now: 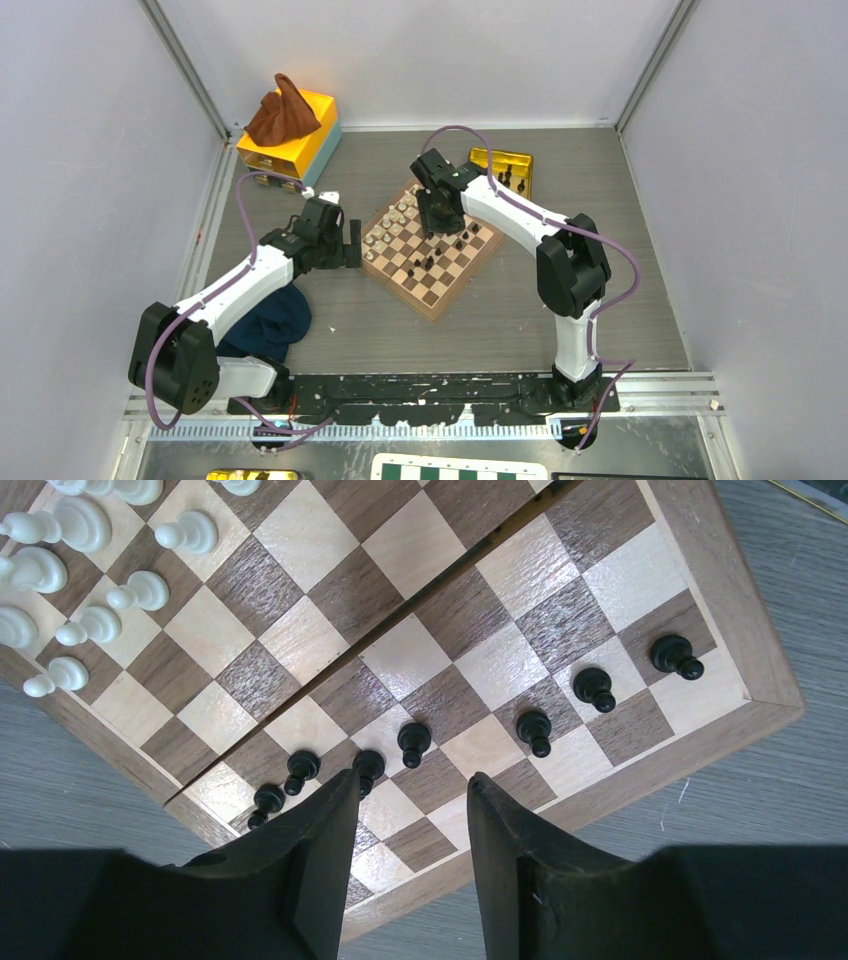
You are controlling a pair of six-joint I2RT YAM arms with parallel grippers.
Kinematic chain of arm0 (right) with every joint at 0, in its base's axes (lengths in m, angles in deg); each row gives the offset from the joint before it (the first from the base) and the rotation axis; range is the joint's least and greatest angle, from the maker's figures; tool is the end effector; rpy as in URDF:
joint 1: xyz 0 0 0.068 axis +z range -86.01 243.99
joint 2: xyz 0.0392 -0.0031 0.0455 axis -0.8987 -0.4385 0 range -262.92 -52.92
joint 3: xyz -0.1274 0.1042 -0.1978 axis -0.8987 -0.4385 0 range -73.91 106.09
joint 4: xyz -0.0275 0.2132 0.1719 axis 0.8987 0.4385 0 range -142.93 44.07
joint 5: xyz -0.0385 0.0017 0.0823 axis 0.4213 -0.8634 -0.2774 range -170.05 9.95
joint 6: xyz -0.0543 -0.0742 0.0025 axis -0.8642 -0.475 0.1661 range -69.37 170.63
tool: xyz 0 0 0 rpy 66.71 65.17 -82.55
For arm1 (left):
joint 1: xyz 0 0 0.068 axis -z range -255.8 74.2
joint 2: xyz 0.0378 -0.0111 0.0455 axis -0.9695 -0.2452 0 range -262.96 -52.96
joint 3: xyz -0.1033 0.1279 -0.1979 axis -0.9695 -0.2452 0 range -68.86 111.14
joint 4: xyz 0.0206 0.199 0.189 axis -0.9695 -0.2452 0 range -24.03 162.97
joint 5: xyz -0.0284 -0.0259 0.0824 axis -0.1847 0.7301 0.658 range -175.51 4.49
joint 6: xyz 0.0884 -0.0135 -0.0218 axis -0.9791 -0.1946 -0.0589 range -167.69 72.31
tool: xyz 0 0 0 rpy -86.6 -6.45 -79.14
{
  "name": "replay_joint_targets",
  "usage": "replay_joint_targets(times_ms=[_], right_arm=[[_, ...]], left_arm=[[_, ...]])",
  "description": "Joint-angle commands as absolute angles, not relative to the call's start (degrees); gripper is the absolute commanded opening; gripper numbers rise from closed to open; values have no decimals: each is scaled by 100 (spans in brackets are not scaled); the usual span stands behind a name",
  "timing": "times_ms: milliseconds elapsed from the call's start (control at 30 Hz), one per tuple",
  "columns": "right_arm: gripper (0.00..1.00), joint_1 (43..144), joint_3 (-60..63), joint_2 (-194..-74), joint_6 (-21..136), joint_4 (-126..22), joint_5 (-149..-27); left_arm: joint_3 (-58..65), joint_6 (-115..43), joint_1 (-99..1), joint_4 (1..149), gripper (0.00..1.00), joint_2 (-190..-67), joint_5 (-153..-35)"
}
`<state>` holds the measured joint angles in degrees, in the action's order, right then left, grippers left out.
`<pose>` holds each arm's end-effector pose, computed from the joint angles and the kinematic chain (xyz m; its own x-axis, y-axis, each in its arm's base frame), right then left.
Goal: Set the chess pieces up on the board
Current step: Move the chess piece to the chessboard.
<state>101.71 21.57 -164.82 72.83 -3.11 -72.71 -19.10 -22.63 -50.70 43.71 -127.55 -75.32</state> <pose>0.3555 0.2617 0.1850 -0.8842 -0.2102 -0.4171 -0.2506 0.9671 0.0439 0.2834 -0.1166 0.1721 -0.8014 -0.0849 -0.5921 -0.0175 0.9928 -0.1186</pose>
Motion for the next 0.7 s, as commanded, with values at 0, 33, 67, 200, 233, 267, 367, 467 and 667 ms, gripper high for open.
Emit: replay_joint_targets(times_ms=[0,33,67,200,233,267,367,467,667], right_arm=[[49,10226,2251,-16463,7302,-350,-7345],[49,10230,2232,-16471,7312,-372,-7345],[49,10244,2211,-16486,7317,-383,-7351],[48,10254,2134,-16522,7334,-434,-7370],[48,10253,2117,-16533,7337,-447,-7383],[48,10256,2086,-16541,7340,-469,-7393],[47,10254,2013,-16584,7355,-537,-7422],[47,10254,1932,-16615,7363,-602,-7439],[47,10256,1882,-16718,7355,-660,-7474]], left_arm=[[-1911,-2264,-5102,4608,99,-12723,-7598],[-1911,-2266,-5102,4613,99,-12726,-7601],[-1911,-2264,-5102,4608,99,-12731,-7602],[-1919,-2264,-5102,4611,99,-12732,-7611],[-1920,-2260,-5102,4611,99,-12737,-7611],[-1920,-2261,-5102,4611,99,-12737,-7611],[-1920,-2261,-5102,4612,99,-12742,-7611],[-1920,-2260,-5102,4615,99,-12748,-7603],[-1903,-2264,-5102,4610,99,-12792,-7611]])
